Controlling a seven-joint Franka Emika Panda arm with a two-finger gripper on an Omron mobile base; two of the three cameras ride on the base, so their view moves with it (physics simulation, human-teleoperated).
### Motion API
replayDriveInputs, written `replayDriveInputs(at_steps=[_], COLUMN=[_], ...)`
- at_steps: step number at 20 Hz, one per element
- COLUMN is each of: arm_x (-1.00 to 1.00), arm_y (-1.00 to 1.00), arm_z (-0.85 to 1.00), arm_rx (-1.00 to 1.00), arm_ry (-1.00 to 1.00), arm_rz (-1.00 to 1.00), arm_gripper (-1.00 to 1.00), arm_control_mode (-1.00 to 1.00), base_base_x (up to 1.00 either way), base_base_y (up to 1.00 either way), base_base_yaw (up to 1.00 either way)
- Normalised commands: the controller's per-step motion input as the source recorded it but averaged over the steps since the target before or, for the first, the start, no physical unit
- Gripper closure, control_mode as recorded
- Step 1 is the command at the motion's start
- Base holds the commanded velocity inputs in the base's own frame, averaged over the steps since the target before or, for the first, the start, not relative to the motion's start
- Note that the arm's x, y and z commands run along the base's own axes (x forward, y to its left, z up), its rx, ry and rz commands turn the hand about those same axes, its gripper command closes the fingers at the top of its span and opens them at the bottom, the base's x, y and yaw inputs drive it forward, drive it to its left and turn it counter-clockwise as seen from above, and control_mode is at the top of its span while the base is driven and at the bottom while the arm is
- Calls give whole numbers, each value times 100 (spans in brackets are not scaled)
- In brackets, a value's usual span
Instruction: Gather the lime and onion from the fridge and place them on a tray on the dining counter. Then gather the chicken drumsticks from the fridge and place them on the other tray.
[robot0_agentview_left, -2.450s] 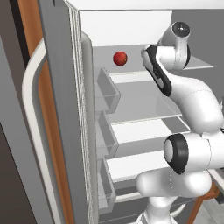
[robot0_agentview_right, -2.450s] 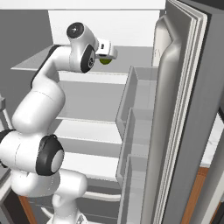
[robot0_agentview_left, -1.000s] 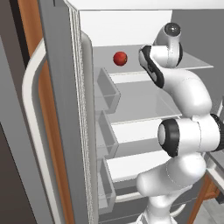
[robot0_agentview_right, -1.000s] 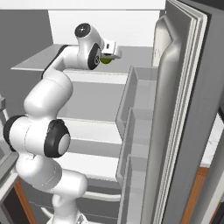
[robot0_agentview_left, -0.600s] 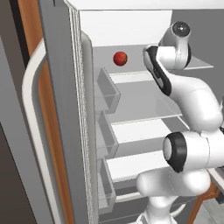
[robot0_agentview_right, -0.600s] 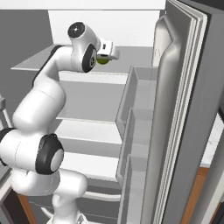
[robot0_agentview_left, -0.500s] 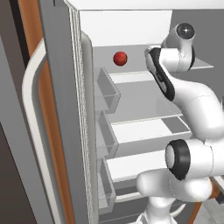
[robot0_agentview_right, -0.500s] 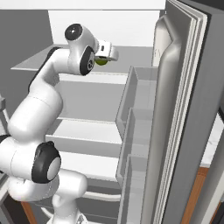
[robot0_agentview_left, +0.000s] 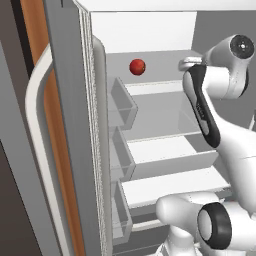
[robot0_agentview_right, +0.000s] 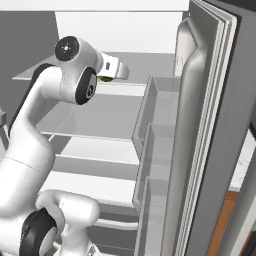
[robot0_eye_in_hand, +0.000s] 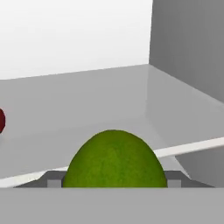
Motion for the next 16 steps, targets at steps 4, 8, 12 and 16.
replayDriveInputs(at_steps=[4, 8, 12, 16], arm_x=[-83, -72, -71, -72], arm_y=[0, 0, 0, 0], arm_z=[6, -21, -24, -28], arm_rx=[2, 0, 0, 0], arm_ry=[7, 13, 11, 6], arm_rz=[0, 0, 0, 0], arm_gripper=[100, 100, 100, 100], arm_control_mode=[-100, -100, -100, -100], base_base_x=[0, 0, 0, 0], base_base_y=[0, 0, 0, 0], base_base_yaw=[0, 0, 0, 0])
